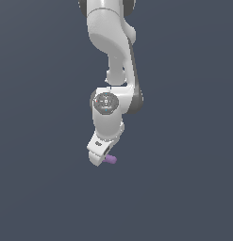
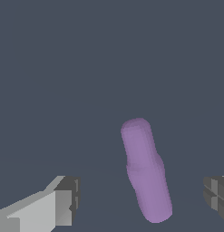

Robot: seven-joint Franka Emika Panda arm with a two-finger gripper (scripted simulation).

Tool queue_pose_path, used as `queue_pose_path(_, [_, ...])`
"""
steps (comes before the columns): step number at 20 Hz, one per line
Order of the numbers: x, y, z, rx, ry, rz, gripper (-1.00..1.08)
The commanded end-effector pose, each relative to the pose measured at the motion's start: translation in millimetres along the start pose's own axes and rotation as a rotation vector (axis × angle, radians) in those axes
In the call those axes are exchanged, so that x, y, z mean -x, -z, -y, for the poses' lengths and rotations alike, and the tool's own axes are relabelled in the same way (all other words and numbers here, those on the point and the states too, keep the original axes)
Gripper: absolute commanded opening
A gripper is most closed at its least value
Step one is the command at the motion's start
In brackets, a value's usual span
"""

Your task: Pick up the object and move it to a goal position.

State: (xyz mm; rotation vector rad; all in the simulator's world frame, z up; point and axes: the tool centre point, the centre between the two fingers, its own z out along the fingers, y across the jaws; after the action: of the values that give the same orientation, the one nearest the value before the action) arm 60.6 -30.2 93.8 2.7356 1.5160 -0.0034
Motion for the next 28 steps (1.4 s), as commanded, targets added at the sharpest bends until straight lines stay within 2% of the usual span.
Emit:
queue_pose_path(1, [3,-6,-5,-0.002,0.059,-0.002,1.0])
queue_pose_path(13, [14,-23,-19,-0.009,0.229,-0.009,1.0])
queue_pose_path(22, [16,-26,-21,-0.01,0.246,-0.01,1.0])
queue_pose_path(28, [16,-48,-20,-0.01,0.249,-0.01,1.0])
